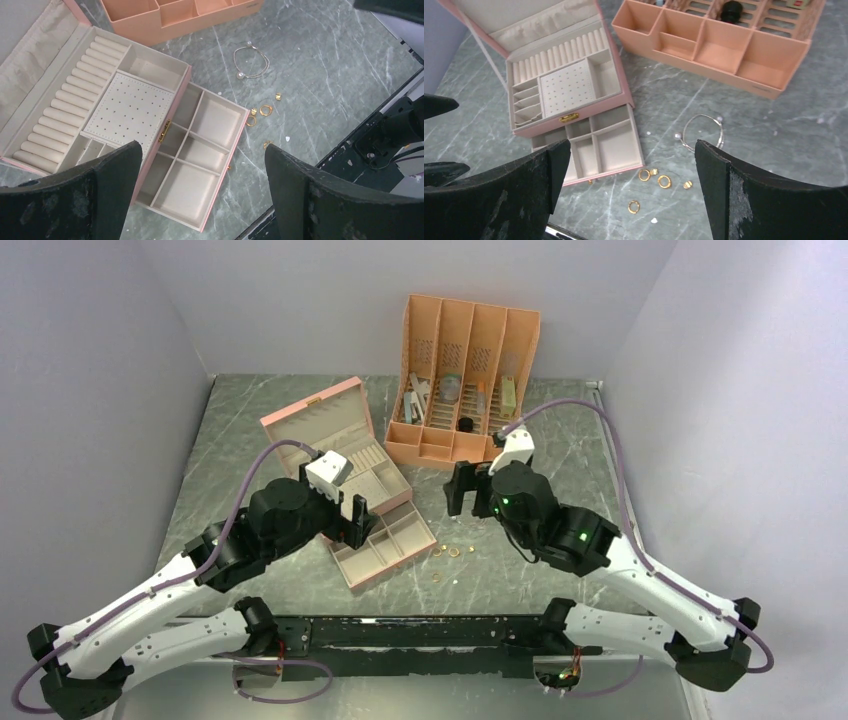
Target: Organize the mixed jewelry
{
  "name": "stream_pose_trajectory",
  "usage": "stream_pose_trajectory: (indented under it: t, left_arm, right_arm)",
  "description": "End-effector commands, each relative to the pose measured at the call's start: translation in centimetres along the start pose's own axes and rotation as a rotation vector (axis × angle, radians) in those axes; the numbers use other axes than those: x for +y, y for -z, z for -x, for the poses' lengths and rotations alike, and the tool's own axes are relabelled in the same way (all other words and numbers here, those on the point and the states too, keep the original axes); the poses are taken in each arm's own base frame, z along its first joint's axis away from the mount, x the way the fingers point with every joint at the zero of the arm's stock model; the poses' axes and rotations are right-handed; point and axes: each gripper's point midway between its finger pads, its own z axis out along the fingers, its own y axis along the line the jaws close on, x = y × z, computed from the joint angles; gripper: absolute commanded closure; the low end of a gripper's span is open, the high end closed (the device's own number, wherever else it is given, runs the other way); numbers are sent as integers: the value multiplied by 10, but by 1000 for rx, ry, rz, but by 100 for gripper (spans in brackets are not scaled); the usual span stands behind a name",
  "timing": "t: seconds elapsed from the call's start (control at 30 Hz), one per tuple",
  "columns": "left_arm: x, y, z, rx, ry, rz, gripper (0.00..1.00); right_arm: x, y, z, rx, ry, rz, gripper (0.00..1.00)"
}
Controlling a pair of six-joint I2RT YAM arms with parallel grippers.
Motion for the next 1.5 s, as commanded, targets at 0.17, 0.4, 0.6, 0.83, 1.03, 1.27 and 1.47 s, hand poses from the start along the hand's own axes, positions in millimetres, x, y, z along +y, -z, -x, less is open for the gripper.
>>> stream_pose_trajectory:
  t: [0.17, 0.4, 0.6, 0.83, 1.03, 1.27, 1.47]
  left_arm:
    - [-6, 0, 9, -41, -13, -26, 3]
    - [-9, -2, 5, -26, -21, -42, 2]
    - [-9, -2, 5, -30, -18, -47, 3]
    - [-9, -3, -1, -17, -10, -45, 3]
    - [-4, -6, -7, 18, -18, -18, 3]
    - [-1, -5, -7, 16, -29, -1, 3]
    - [1, -5, -8, 20, -33, 6, 3]
  right_arm:
    - [-43, 21, -10, 19, -9, -174, 0]
    - [-63, 18, -41, 90, 18, -267, 0]
    - [-71, 13, -62, 133, 13, -308, 1]
    - [-78, -8, -89, 202, 23, -336, 5]
    - [-88, -32, -101, 222, 3, -317, 18]
    - [-107, -61, -120, 271, -31, -317, 33]
    - [-103, -84, -132, 317, -51, -253, 40]
